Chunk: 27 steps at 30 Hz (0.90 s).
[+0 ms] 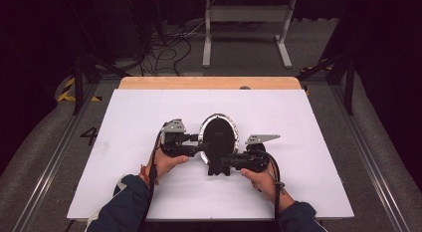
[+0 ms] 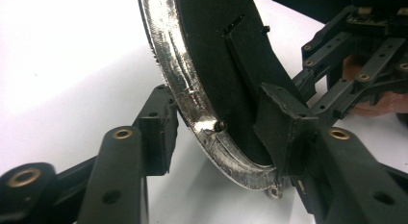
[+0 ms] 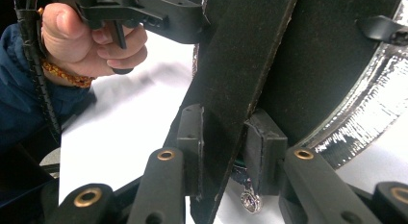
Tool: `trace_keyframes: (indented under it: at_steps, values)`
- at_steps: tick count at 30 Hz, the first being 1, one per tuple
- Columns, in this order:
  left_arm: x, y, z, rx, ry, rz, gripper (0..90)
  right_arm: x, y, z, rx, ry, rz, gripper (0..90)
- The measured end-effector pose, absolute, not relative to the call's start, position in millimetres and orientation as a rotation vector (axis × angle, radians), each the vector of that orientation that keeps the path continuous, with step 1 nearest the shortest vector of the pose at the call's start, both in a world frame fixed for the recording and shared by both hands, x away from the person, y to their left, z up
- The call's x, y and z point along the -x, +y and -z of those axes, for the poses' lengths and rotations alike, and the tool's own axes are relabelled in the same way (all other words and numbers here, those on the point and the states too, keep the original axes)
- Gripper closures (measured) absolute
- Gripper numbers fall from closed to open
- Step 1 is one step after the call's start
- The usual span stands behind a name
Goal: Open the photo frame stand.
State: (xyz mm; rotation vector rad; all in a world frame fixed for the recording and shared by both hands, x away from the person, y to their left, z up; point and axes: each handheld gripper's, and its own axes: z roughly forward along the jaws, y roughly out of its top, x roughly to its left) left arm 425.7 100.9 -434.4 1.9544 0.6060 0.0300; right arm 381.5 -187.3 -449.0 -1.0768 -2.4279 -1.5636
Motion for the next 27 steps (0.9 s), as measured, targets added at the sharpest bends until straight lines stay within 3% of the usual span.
trace_keyframes:
  at_steps: [13, 27]
  values:
    - [-422, 92, 437, -2.026, 0.574, -0.050, 55.2, -378, -185, 445, 1.073, -2.487, 1.592, 72.5]
    - [-413, 89, 426, -2.049, 0.515, -0.171, 60.6, -379, -188, 444, 1.090, -2.475, 1.607, 75.2]
